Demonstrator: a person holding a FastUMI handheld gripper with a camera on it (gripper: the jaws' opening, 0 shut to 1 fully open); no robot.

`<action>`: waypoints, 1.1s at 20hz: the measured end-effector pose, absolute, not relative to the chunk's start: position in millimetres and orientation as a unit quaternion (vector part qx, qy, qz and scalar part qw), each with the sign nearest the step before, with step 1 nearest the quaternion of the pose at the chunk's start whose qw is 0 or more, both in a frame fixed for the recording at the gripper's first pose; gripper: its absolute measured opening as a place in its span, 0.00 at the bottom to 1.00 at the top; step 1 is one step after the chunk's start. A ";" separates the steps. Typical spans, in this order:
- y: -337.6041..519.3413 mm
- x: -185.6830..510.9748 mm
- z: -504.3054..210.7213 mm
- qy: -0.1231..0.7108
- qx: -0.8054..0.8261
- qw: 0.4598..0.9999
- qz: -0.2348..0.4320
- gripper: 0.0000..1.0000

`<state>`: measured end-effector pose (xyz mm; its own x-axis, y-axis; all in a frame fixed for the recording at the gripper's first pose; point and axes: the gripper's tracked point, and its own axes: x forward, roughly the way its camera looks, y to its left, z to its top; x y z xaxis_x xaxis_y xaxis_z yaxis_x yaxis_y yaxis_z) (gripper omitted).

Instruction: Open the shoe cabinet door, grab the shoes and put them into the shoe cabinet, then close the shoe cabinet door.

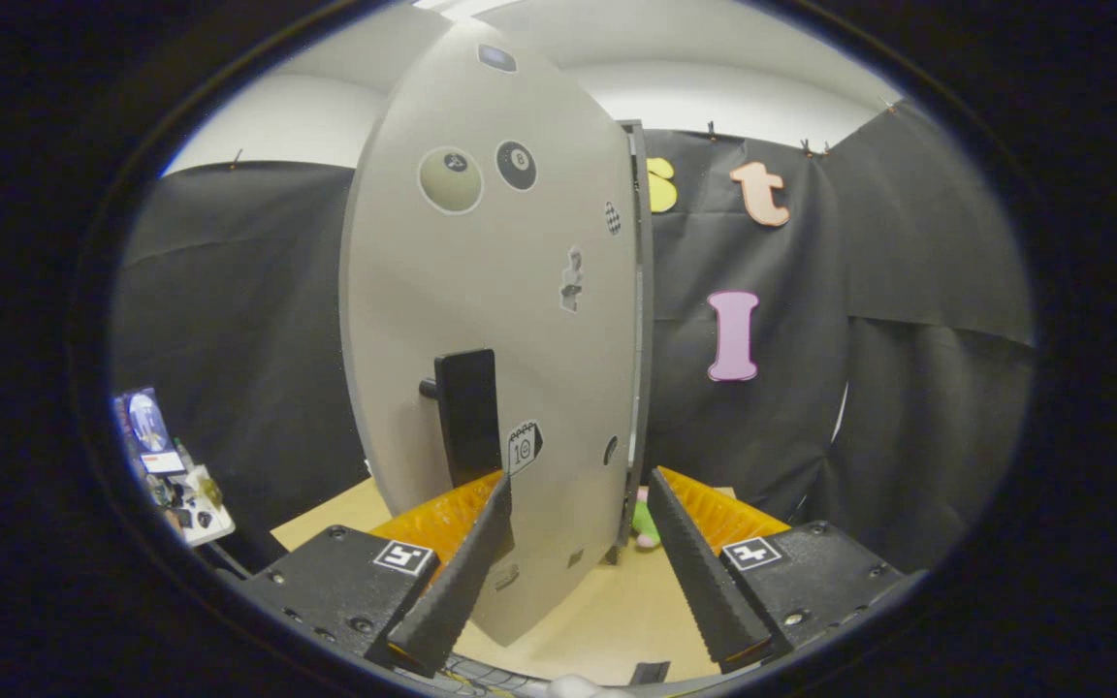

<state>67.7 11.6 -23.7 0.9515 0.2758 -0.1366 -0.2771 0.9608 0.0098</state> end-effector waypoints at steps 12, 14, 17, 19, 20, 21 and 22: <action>118.3 102.5 -28.6 0.065 0.018 0.989 0.134 0.99; 122.3 95.8 -29.2 0.066 0.014 0.989 0.133 0.99; 121.4 85.6 -35.6 0.073 0.000 0.990 0.123 0.99; 121.7 79.0 -37.0 0.074 0.000 0.990 0.120 0.99; 121.4 75.3 -36.1 0.074 0.001 0.990 0.118 0.99; 120.9 71.5 -34.7 0.073 0.000 0.991 0.113 0.99; 120.2 67.9 -33.9 0.071 -0.001 0.992 0.108 0.99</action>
